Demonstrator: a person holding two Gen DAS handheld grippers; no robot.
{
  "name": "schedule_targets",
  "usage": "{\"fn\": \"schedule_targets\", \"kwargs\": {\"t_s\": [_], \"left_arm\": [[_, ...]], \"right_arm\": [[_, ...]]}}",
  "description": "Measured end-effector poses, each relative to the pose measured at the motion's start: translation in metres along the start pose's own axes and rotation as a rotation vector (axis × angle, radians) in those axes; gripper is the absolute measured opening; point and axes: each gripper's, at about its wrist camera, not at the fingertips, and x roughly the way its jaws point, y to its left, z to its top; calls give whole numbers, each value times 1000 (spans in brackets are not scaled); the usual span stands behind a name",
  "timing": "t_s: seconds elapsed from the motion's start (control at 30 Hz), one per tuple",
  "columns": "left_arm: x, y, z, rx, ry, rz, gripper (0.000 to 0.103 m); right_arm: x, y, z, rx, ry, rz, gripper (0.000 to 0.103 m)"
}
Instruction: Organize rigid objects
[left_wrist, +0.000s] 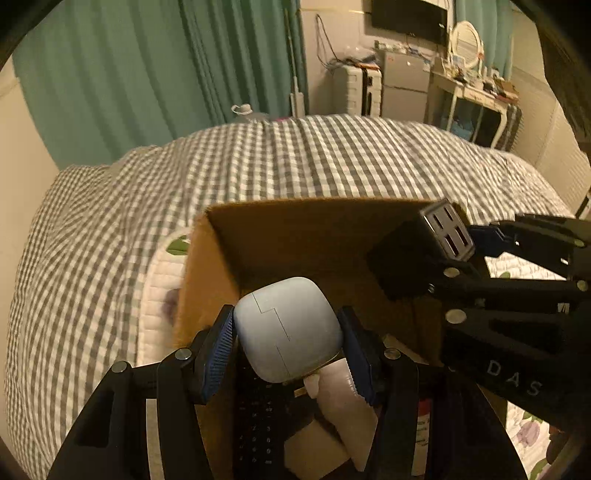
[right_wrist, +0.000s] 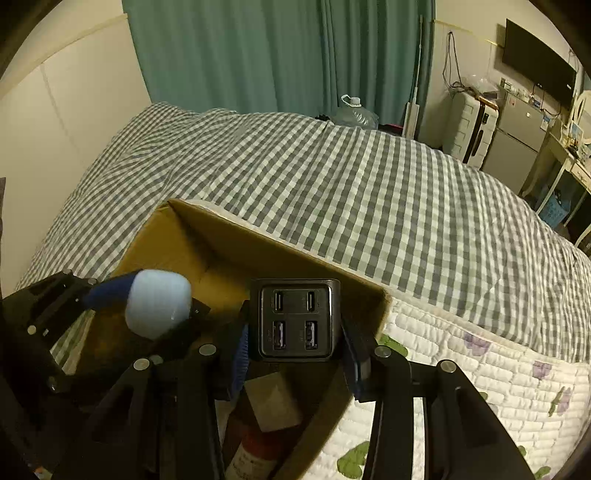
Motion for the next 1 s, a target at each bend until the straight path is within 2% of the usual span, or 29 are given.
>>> {"fn": "schedule_targets", "kwargs": {"t_s": [0.2, 0.37, 0.43, 0.47, 0.5, 0.57, 0.63, 0.7, 0.87, 1.0], "left_arm": [[15, -1, -3, -9, 46, -30, 57], [16, -4, -5, -4, 49, -34, 59], [18, -5, -5, -5, 60, -24, 59], [18, -4, -4, -13, 63, -24, 59], [18, -3, -3, -27, 61, -28, 61], [14, -1, -1, -44, 48, -18, 64], [8, -1, 2, -40, 23, -5, 67], [-1, -1, 6, -45, 3, 30, 69], [-38, 2, 19, -86, -53, 10, 71], [-81, -3, 35, -56, -118, 40, 71]], "right_arm": [[7, 0, 1, 15, 13, -9, 42], [3, 0, -1, 25, 5, -8, 42], [-7, -2, 1, 36, -28, -13, 47], [-13, -4, 2, 42, -40, -18, 61], [-19, -7, 4, 52, -54, -25, 66], [-29, -10, 6, 58, -71, -33, 66], [-42, -16, 6, 72, -84, -44, 67], [-55, -20, 4, 81, -93, -48, 75], [-92, -27, 2, 87, -118, -92, 83], [-142, -30, 5, 82, -193, -153, 85]]}}
